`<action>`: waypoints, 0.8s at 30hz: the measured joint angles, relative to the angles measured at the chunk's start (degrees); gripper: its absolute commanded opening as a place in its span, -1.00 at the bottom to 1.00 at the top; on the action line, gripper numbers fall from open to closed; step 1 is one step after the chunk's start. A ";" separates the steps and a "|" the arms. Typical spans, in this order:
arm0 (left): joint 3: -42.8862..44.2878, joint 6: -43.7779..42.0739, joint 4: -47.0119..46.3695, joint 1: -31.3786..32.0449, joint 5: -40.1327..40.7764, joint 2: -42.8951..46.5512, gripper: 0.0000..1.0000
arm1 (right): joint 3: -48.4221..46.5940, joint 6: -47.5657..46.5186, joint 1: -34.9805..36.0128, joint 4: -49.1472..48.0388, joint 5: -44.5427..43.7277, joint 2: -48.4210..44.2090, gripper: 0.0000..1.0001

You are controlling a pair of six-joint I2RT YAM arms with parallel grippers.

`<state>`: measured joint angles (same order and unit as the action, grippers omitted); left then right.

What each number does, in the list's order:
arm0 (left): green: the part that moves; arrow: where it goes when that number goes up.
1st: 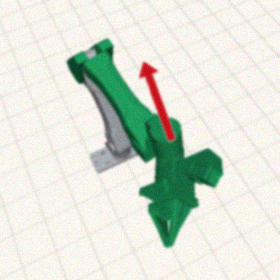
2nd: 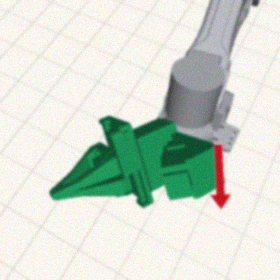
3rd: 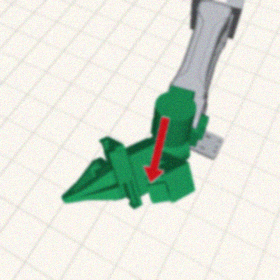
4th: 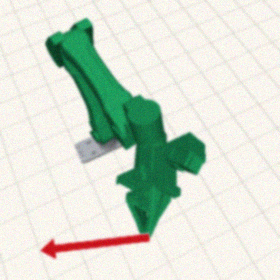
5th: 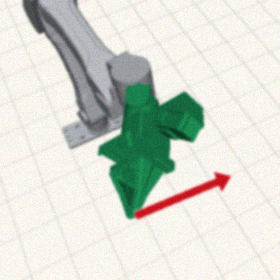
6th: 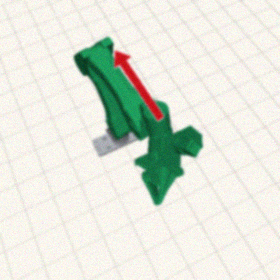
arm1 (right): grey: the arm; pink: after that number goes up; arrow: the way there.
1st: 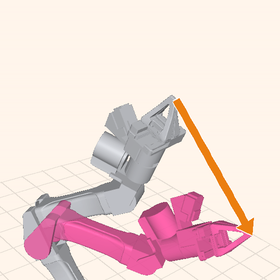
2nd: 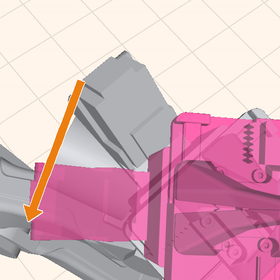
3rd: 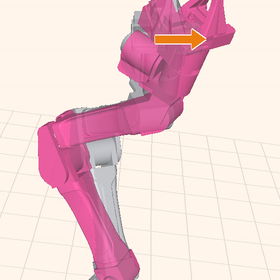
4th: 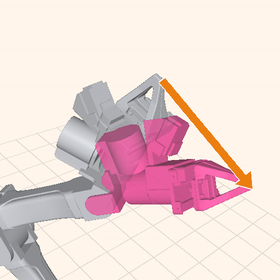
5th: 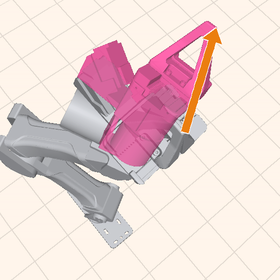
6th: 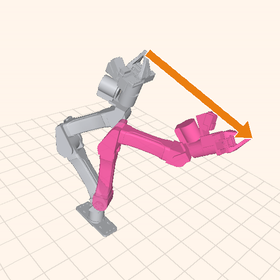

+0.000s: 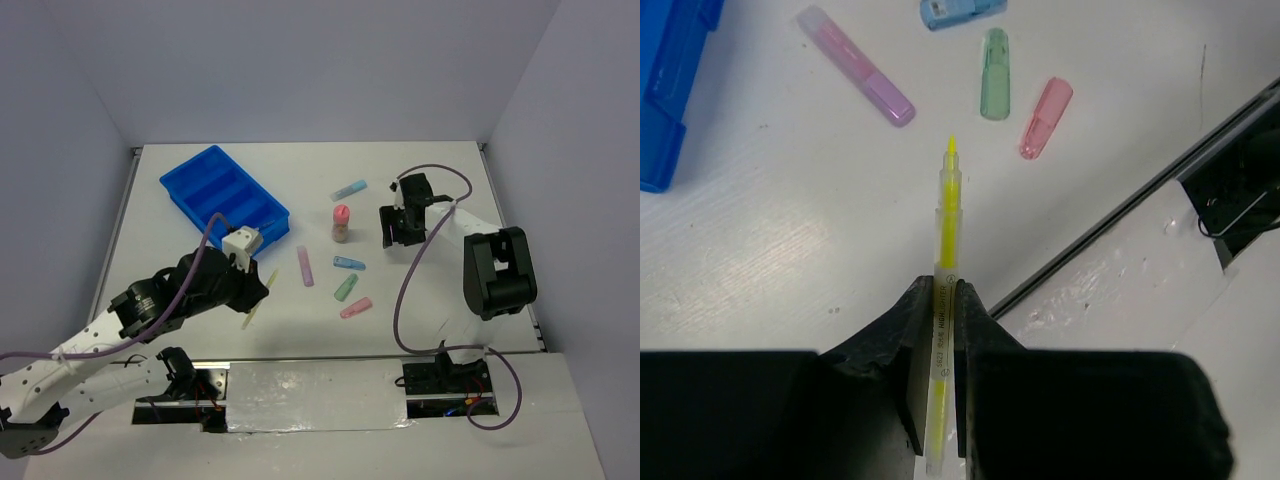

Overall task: Sort the stationery into containers
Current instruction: Close the pen cap on the pen.

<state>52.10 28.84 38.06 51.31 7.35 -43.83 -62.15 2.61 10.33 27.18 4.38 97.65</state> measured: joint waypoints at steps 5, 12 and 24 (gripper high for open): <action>-1.90 -0.50 -0.37 0.00 -2.05 -0.31 -1.00 | 0.00 -0.59 0.00 0.02 -0.59 2.95 0.20; -1.97 -1.44 -2.29 0.00 -3.82 -0.28 -1.00 | -0.07 -0.79 -0.11 0.09 -2.51 4.33 -0.24; -2.40 -1.90 -2.95 0.00 -4.57 0.42 -1.00 | -1.31 0.07 -0.11 1.62 -3.58 5.38 -0.44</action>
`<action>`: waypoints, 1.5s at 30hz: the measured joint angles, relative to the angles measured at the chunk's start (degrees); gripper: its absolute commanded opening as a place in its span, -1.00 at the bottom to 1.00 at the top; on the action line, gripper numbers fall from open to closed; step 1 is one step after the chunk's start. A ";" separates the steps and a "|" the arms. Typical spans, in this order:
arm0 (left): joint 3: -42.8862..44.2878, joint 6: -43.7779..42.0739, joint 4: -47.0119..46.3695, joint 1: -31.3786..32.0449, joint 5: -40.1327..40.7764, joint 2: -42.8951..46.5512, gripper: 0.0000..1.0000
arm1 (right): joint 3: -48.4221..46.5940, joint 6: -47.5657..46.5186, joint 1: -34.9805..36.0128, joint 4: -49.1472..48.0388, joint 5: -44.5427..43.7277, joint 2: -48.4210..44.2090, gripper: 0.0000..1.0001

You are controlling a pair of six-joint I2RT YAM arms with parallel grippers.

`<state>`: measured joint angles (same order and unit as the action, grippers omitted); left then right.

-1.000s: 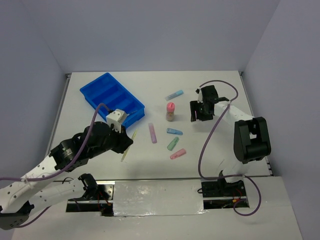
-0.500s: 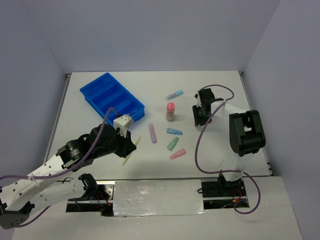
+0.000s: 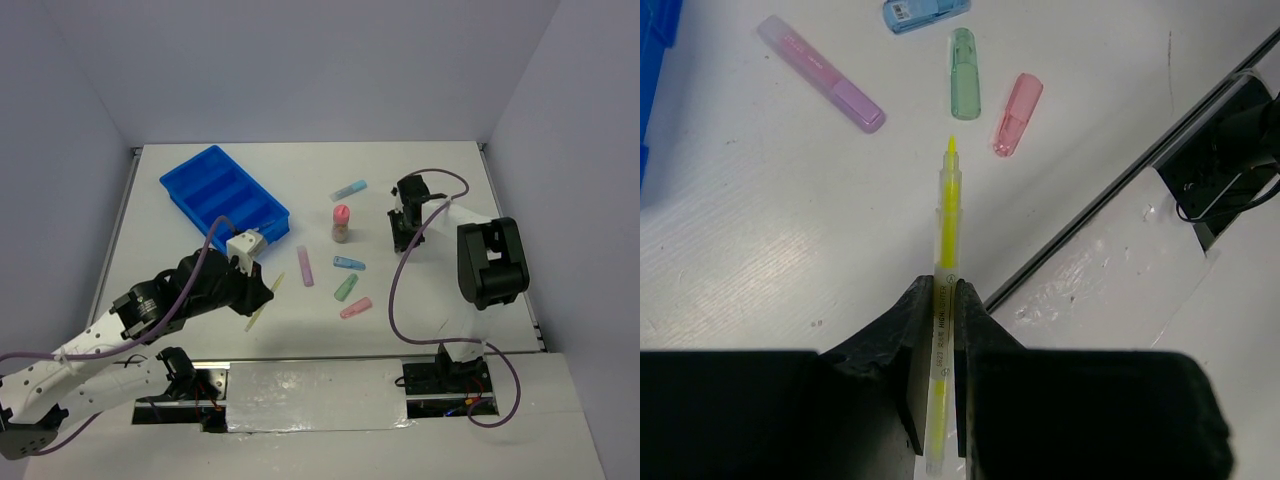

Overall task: Sort the stationery into containers
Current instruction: Close the pen cap on the pen.

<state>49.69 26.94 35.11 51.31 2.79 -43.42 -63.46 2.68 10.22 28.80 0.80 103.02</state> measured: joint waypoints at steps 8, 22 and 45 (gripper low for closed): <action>-0.02 0.00 -0.02 0.00 -0.13 0.39 -1.00 | -2.86 0.90 -0.26 3.17 -0.39 1.99 -1.00; -2.93 1.75 -6.14 0.02 -0.76 3.67 -1.00 | 6.88 15.02 0.55 -1.01 0.85 -17.11 -1.00; -17.14 12.81 -51.06 0.76 -18.97 0.31 -1.00 | 29.31 42.25 52.28 -46.97 -16.76 -61.55 -1.00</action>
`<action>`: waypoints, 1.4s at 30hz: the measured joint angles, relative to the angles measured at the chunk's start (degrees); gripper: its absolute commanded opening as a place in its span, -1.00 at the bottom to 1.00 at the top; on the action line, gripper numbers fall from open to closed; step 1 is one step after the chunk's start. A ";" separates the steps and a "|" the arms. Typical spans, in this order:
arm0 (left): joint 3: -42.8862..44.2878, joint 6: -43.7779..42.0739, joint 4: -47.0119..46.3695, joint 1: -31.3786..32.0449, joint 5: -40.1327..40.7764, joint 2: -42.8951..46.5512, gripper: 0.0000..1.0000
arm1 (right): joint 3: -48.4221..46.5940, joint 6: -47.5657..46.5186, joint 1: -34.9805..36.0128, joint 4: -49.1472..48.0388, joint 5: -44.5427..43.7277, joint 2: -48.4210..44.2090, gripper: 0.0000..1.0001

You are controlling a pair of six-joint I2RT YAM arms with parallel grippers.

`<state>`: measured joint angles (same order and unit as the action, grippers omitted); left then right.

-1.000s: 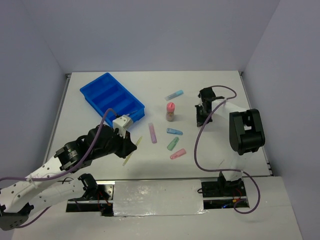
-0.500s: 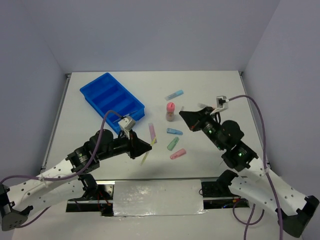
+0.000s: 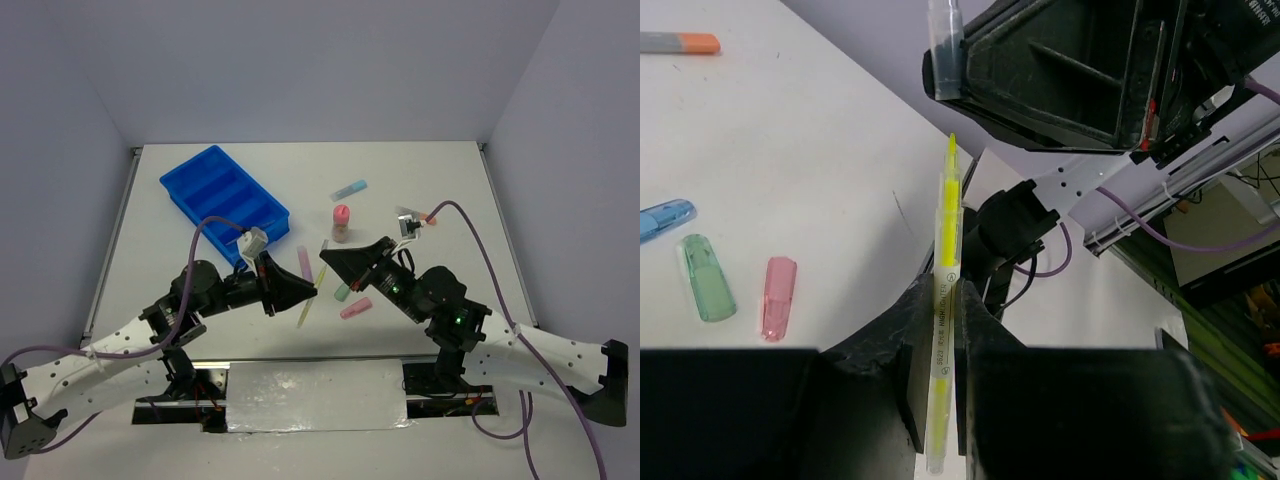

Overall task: Sort the stationery into containers
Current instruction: Close the pen cap on the pen.

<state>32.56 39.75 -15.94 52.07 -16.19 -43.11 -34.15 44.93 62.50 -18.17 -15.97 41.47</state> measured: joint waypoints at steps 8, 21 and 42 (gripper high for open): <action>0.00 -0.28 0.31 0.00 1.18 1.92 -1.00 | 0.00 -2.29 2.19 -2.19 -3.30 -0.44 -1.00; -0.11 -0.31 0.96 0.00 2.86 2.93 -1.00 | 0.00 -2.89 2.23 -2.25 -4.00 0.24 -1.00; -0.83 -0.33 1.40 0.00 4.46 4.33 -1.00 | 0.00 -2.86 2.99 -2.86 -3.10 2.69 -1.00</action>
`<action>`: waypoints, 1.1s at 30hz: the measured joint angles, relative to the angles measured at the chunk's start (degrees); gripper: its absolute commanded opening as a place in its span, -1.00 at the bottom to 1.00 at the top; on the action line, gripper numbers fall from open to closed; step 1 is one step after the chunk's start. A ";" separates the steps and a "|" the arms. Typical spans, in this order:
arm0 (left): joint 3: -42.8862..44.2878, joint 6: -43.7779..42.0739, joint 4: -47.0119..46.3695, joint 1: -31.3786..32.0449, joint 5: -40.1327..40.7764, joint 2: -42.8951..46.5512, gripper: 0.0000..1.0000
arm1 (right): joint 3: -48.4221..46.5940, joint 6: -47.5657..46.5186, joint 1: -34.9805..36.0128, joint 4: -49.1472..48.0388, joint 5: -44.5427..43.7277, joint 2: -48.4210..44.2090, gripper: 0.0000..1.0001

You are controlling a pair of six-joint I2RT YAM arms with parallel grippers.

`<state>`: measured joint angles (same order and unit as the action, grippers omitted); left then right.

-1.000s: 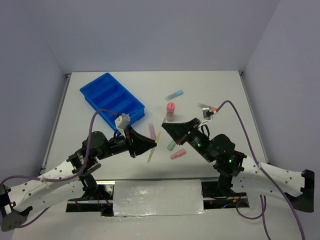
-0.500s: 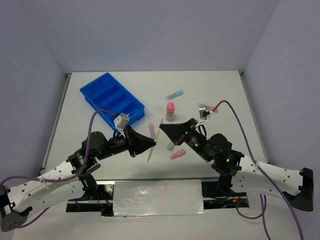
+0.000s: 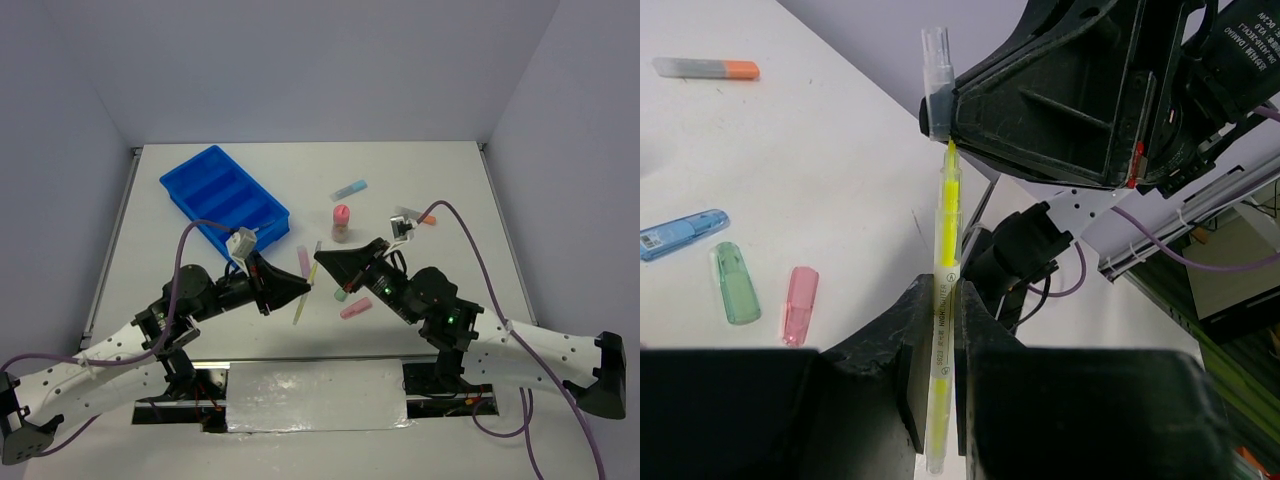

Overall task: Sort the stationery into containers
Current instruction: Close the pen cap on the pen.

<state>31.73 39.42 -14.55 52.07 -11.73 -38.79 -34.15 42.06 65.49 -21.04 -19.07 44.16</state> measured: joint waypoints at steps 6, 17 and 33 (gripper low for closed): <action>-0.13 0.00 0.07 0.00 0.37 0.00 -1.00 | 0.00 0.02 0.31 -0.15 0.00 0.70 -1.00; -0.13 0.07 0.20 0.22 2.56 0.79 -1.00 | 0.00 0.00 1.22 -1.88 -0.74 1.11 -1.00; -0.15 0.09 0.90 0.22 3.15 1.09 -1.00 | 0.00 -0.22 2.10 -3.82 -2.64 3.32 -1.00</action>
<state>31.57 39.51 -13.65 52.29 -8.58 -37.69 -34.15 41.85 67.59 -24.86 -21.71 47.48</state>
